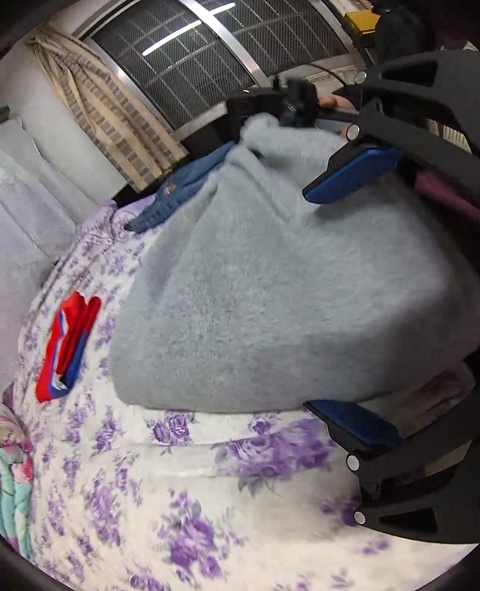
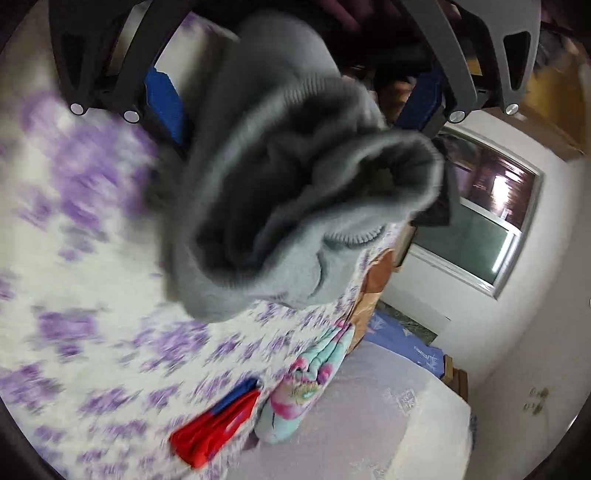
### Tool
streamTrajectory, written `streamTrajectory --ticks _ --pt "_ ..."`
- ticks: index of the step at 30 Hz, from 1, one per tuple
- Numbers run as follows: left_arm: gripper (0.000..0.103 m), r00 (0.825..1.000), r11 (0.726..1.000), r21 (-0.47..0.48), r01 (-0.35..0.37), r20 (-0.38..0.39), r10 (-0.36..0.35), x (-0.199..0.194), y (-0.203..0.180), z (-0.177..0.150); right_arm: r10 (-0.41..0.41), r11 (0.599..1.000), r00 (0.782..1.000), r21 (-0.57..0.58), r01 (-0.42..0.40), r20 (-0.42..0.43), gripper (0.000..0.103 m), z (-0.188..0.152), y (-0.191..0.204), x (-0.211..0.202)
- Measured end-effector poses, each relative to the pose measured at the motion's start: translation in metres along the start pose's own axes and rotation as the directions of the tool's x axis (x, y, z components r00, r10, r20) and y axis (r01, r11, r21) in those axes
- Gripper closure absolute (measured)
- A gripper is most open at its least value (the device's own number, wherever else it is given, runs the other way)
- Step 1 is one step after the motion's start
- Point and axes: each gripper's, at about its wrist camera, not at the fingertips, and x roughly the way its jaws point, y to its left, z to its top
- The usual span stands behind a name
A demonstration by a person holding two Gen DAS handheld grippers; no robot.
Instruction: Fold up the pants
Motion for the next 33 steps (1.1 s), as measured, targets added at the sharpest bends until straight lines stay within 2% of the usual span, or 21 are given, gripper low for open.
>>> streamTrajectory --ticks 4,7,9,11,15,17,24,26,28,30,33 --pt "0.005 1.0 1.0 -0.005 -0.005 -0.007 0.005 0.004 0.0 0.003 0.046 0.998 0.997 0.048 -0.043 -0.064 0.003 0.014 -0.001 0.018" --pt "0.005 1.0 1.0 -0.01 0.005 -0.007 -0.005 0.001 0.002 0.0 0.137 0.989 0.99 0.055 -0.135 -0.033 0.007 0.011 -0.002 0.004" --pt "0.005 1.0 1.0 -0.011 0.019 -0.007 -0.019 -0.002 0.004 -0.001 0.218 0.974 0.976 0.063 -0.217 -0.009 0.006 0.006 -0.009 -0.009" --pt "0.005 1.0 1.0 0.004 0.01 -0.013 -0.009 -0.002 0.002 -0.002 0.265 0.962 0.964 0.07 -0.264 0.0 0.004 -0.002 -0.017 -0.023" --pt "0.005 0.999 0.999 0.044 -0.031 -0.019 0.031 0.002 -0.004 -0.002 0.407 0.899 0.912 0.155 -0.409 0.047 0.004 -0.009 -0.038 -0.037" --pt "0.005 0.999 0.998 0.049 -0.039 -0.015 0.04 0.002 -0.006 -0.002 0.431 0.882 0.901 0.184 -0.433 0.055 0.003 -0.007 -0.042 -0.038" --pt "0.005 0.995 0.987 0.123 -0.104 0.009 0.104 -0.002 -0.029 -0.004 0.367 0.909 0.93 0.206 -0.363 0.017 0.003 0.011 -0.025 -0.036" --pt "0.005 0.993 0.981 0.152 -0.121 0.019 0.119 -0.003 -0.037 -0.004 0.306 0.928 0.952 0.223 -0.298 0.001 0.003 0.017 -0.02 -0.031" --pt "0.005 0.991 0.977 0.168 -0.131 0.023 0.129 -0.001 -0.041 -0.003 0.201 0.956 0.979 0.228 -0.186 -0.044 0.003 0.021 -0.016 -0.019" --pt "0.005 0.992 0.974 0.185 -0.129 0.023 0.127 0.001 -0.044 -0.001 0.091 0.98 0.99 0.185 -0.07 -0.107 0.004 0.019 -0.014 0.001" --pt "0.005 0.993 0.978 0.17 -0.122 0.017 0.121 0.006 -0.04 -0.001 0.002 0.999 0.995 0.033 0.001 -0.102 0.021 0.008 0.001 0.009"
